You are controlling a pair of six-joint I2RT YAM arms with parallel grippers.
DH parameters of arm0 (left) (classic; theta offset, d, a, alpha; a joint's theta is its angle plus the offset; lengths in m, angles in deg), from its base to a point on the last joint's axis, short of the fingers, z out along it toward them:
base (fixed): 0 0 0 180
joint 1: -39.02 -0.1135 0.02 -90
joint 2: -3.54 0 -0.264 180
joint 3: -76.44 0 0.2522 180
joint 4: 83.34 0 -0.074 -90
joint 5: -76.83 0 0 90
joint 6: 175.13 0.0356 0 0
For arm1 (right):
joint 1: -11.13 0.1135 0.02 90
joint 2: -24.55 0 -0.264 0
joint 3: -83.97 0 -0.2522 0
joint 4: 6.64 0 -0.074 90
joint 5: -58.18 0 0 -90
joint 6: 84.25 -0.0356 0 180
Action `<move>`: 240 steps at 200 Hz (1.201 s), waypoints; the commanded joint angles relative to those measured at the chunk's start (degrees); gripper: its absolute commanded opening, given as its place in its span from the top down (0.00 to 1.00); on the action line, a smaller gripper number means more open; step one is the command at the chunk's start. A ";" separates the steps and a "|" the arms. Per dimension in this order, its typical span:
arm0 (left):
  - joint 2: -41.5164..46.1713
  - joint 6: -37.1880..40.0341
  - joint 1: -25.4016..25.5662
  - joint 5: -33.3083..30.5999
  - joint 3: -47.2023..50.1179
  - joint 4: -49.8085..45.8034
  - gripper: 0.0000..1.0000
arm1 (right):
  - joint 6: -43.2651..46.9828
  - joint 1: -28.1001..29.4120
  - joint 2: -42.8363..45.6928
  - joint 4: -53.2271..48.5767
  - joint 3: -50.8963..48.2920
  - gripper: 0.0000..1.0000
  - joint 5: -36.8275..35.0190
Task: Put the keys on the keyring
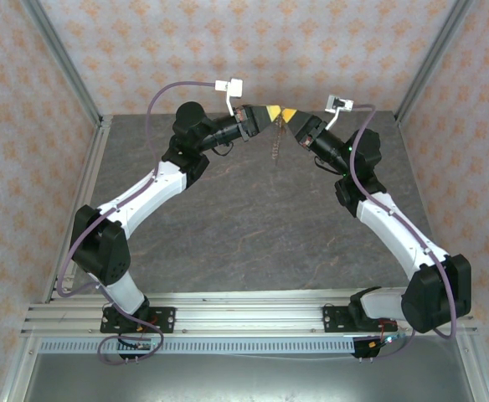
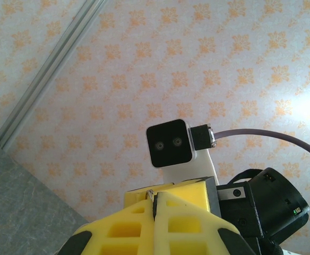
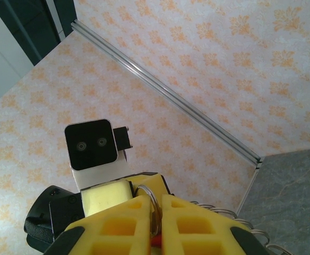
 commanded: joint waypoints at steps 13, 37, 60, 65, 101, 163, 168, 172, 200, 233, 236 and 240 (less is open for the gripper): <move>-0.10 0.03 0.90 0.86 -1.74 2.81 1.00 | -0.71 0.13 -0.77 4.14 3.63 0.92 1.23; -0.04 0.12 0.90 0.86 -1.64 2.62 1.00 | -0.56 0.16 -0.80 4.20 3.82 1.00 1.36; 0.07 0.33 0.90 0.87 -1.63 1.88 1.00 | -0.47 0.01 -0.75 4.44 3.48 1.00 1.26; 0.03 0.41 0.90 0.87 -1.63 1.68 1.00 | -0.54 -0.01 -0.75 4.69 3.30 1.00 1.33; 0.84 2.20 0.77 -1.01 -1.90 -2.82 1.00 | 0.73 -0.97 -0.13 3.19 3.50 1.00 1.84; 4.22 5.39 -2.62 -1.80 -2.50 -9.20 0.62 | 14.75 -3.62 2.27 -13.86 6.71 1.00 6.15; 4.48 5.70 -3.01 -1.62 -2.58 -9.77 0.60 | 15.81 -3.71 2.32 -14.96 7.08 1.00 6.56; 4.66 5.99 -3.32 -1.52 -2.67 -10.20 0.58 | 16.69 -3.94 2.28 -15.91 7.47 1.00 7.10; 5.55 9.73 -4.97 0.67 -4.18 -15.73 0.47 | 25.37 -4.20 1.63 -26.41 11.96 1.00 10.57; 4.92 19.03 -5.51 4.14 -8.95 -27.68 0.39 | 39.00 -4.21 -1.69 -44.90 21.82 1.00 16.26; 4.84 19.85 -5.55 4.50 -9.39 -28.94 0.38 | 40.43 -4.26 -2.06 -46.95 22.93 1.00 16.45; 4.54 20.79 -5.64 5.02 -9.95 -30.04 0.37 | 42.16 -4.21 -2.67 -49.47 24.32 1.00 16.68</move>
